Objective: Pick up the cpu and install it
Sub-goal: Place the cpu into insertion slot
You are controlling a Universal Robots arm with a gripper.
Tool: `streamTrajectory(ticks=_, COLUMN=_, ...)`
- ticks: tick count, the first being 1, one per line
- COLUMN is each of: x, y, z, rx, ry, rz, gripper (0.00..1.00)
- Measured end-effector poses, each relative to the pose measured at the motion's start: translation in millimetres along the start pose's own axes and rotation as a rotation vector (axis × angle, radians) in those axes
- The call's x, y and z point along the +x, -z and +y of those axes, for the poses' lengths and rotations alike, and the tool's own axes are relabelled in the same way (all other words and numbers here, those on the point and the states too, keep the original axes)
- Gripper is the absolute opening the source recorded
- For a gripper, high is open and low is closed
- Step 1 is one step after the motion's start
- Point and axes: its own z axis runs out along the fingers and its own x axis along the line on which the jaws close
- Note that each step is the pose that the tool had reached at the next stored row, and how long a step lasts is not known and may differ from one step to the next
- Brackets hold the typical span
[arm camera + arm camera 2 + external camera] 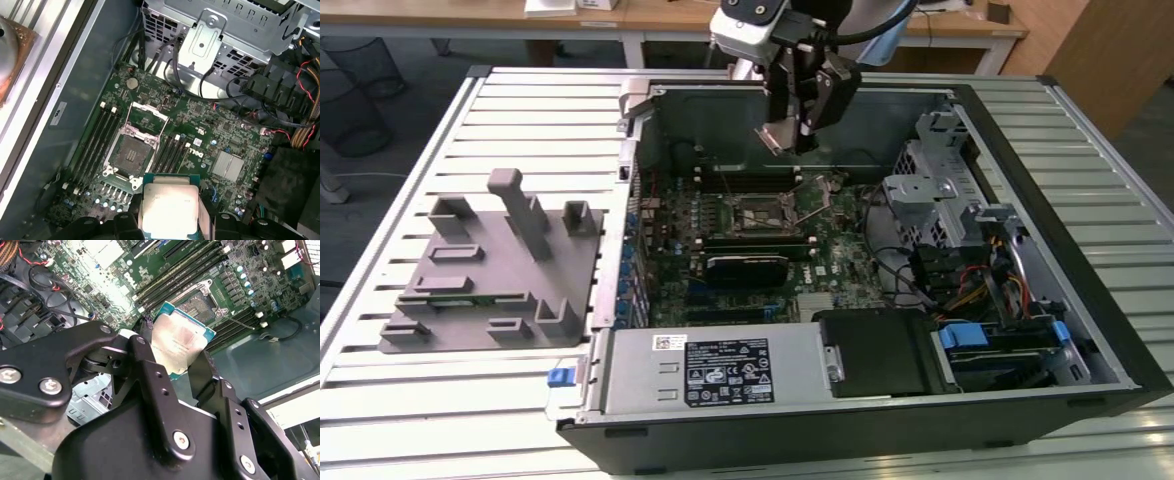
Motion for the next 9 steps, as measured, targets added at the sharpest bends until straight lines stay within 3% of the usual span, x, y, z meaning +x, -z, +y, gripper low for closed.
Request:
streamTrajectory(ticks=5, x=0.3, y=-0.2, z=0.1, rx=-0.0002, ry=-0.001, rz=0.0001, gripper=0.53)
streamTrajectory(ticks=9, x=1.7, y=-1.8, z=0.4, rx=0.0006, ry=-0.039, rz=-0.0013, gripper=0.53)
